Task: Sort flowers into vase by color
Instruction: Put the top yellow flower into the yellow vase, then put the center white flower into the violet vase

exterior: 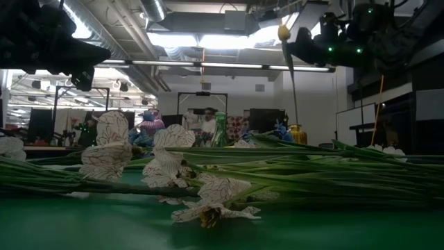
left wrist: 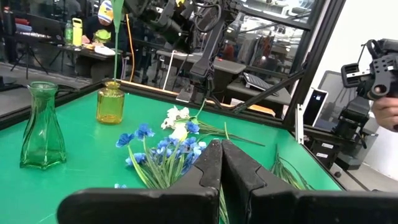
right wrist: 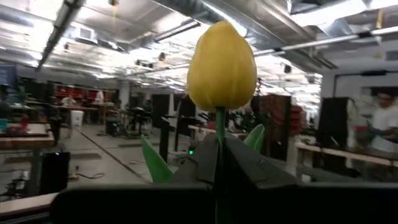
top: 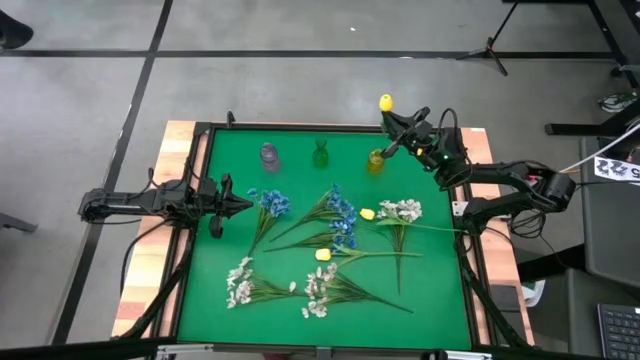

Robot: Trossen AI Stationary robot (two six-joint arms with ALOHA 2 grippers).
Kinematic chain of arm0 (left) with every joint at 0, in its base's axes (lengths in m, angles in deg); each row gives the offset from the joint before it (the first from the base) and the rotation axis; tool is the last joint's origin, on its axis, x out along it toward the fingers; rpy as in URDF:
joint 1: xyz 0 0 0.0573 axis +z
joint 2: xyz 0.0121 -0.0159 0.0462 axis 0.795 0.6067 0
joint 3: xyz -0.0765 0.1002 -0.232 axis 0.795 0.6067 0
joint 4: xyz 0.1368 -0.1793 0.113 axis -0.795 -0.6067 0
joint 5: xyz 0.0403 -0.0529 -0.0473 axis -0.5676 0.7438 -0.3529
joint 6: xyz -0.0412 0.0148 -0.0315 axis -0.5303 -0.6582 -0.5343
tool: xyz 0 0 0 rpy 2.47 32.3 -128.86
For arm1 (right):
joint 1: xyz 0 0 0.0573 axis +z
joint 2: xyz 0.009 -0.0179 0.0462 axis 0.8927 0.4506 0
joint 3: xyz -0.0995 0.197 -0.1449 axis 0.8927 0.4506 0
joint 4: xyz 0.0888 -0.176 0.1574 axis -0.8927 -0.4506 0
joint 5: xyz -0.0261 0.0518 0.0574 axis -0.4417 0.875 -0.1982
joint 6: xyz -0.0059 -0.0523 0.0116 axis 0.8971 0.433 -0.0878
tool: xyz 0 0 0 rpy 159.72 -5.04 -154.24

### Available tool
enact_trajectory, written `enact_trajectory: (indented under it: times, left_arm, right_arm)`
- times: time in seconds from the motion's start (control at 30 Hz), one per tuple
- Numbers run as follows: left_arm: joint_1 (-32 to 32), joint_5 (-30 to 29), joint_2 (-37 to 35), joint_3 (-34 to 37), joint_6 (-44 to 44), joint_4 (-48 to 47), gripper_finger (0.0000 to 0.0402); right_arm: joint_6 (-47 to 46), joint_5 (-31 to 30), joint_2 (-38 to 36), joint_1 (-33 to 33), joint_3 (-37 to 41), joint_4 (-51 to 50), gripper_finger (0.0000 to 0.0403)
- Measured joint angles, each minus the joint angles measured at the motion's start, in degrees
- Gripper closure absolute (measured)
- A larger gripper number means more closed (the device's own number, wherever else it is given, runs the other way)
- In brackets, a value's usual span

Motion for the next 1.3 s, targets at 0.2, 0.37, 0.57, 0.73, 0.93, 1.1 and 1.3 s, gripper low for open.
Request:
enact_trajectory:
  times: [0.2, 0.37, 0.57, 0.73, 0.93, 1.1, 1.3]
  left_arm:
    - [0.0, 0.0, 0.0, 0.0, 0.0, -0.01, 0.0401]
    - [0.0, 0.0, -0.01, 0.0, 0.0, -0.01, 0.0401]
    - [0.0, 0.0, 0.0, 0.0, 0.0, 0.0, 0.0401]
    - [0.0, 0.0, 0.0, 0.0, 0.0, 0.0, 0.0401]
    - [0.0, 0.0, 0.0, 0.0, 0.0, 0.0, 0.0401]
    - [0.0, 0.0, 0.0, 0.0, 0.0, 0.0, 0.0401]
    - [0.0, 0.0, 0.0, 0.0, 0.0, 0.0, 0.0401]
  right_arm:
    - [-0.13, -1.34, 0.0, 0.0, 1.04, -0.03, 0.0371]
    - [-0.18, -1.38, 0.0, 0.0, 1.06, -0.32, 0.0338]
    - [-0.13, -1.38, 0.0, -0.02, 1.06, -1.48, 0.0284]
    - [1.65, -1.36, -0.02, -0.02, 1.06, -2.28, 0.0253]
    - [3.17, -1.34, -0.02, -0.02, 1.06, -5.53, 0.0233]
    - [4.3, -1.34, -0.02, -0.02, 1.06, -7.4, 0.0219]
    - [5.85, -1.85, -0.03, -0.02, 1.06, -7.82, 0.021]
